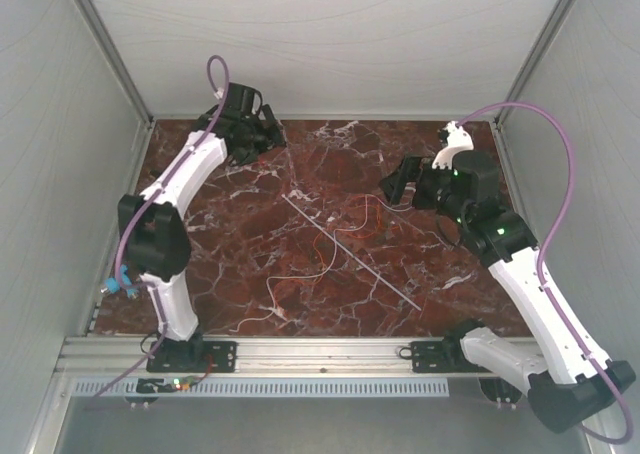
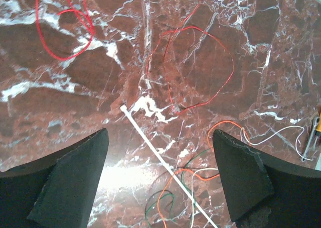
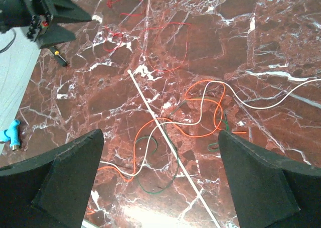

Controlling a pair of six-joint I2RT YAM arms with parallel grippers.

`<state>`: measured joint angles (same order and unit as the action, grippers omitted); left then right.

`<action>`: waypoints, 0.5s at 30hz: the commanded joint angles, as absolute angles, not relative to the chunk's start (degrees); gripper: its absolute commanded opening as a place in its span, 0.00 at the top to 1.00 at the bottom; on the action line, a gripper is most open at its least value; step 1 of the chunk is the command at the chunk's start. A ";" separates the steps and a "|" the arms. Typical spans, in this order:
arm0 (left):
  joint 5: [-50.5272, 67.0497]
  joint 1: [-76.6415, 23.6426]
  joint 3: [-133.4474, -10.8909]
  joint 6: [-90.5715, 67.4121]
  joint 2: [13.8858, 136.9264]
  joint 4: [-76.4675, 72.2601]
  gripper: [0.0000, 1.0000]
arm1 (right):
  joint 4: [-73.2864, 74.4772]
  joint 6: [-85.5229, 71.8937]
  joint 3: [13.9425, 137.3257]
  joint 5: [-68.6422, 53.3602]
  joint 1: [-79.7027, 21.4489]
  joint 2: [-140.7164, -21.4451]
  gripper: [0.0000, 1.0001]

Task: Zip-tie the wires
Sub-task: Pick up the cable at the center of the board.

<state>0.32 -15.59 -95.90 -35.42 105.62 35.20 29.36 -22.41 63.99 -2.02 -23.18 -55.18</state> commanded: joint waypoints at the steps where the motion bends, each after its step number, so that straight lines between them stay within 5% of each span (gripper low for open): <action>1: 3.58 -16.08 -102.86 -33.39 111.38 32.08 0.17 | 30.38 -23.45 63.79 -4.66 -22.96 -54.56 0.04; 15: 11.24 -15.73 -105.47 -27.70 124.19 28.05 0.39 | 35.99 -23.48 63.99 -3.21 -22.90 -54.61 0.04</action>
<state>7.77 -15.70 -102.87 -29.26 121.62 31.46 33.58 -23.35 63.81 -3.46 -23.18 -55.27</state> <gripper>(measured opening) 0.627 0.963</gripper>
